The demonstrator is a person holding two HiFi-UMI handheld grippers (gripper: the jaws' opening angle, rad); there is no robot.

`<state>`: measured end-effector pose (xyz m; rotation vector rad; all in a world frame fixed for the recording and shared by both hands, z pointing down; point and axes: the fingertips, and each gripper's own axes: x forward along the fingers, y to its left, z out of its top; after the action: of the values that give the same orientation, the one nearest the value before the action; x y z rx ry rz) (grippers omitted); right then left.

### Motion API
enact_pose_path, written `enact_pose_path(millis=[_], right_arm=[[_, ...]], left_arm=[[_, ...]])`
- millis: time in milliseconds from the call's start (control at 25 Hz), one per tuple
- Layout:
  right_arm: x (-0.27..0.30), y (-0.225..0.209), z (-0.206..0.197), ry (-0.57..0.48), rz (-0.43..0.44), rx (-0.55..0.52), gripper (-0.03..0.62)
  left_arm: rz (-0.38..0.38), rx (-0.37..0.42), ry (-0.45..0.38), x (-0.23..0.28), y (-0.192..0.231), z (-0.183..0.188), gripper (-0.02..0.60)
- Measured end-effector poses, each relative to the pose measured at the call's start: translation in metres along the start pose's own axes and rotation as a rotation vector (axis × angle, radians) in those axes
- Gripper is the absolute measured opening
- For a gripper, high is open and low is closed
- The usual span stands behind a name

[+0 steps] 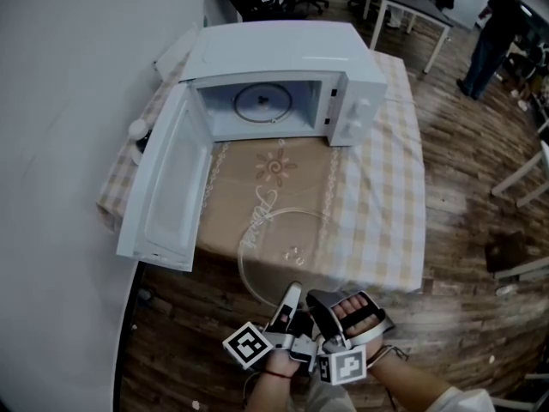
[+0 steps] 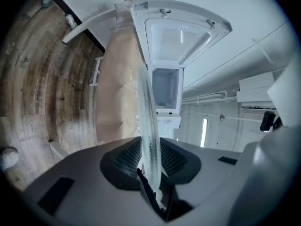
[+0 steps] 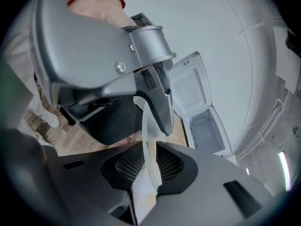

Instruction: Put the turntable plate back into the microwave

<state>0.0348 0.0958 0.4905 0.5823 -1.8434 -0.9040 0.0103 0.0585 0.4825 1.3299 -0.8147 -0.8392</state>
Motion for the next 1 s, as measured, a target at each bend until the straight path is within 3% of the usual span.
enact_pose_path(millis=[80,200,440,720,1000], right_arm=[[0.001,-0.002,0.006,-0.006,0.002,0.013,0.084],[0.005,-0.001,0.015,-0.028,0.028,0.026,0.091],[0.006,0.000,0.014,-0.036,0.080,0.059,0.103],[0.008,0.002,-0.014,-0.037,0.109,-0.002,0.106],[0.009,-0.006,-0.018,-0.063,0.068,-0.043,0.095]], left_arm=[[0.027,-0.008,0.015,-0.003,0.004,0.004,0.043],[0.054,-0.020,0.059,-0.006,0.007,0.010,0.029],[0.057,-0.058,0.119,-0.008,0.008,0.018,0.029],[0.054,-0.081,0.144,-0.010,0.008,0.023,0.028],[0.038,-0.106,0.151,-0.011,0.006,0.028,0.028]])
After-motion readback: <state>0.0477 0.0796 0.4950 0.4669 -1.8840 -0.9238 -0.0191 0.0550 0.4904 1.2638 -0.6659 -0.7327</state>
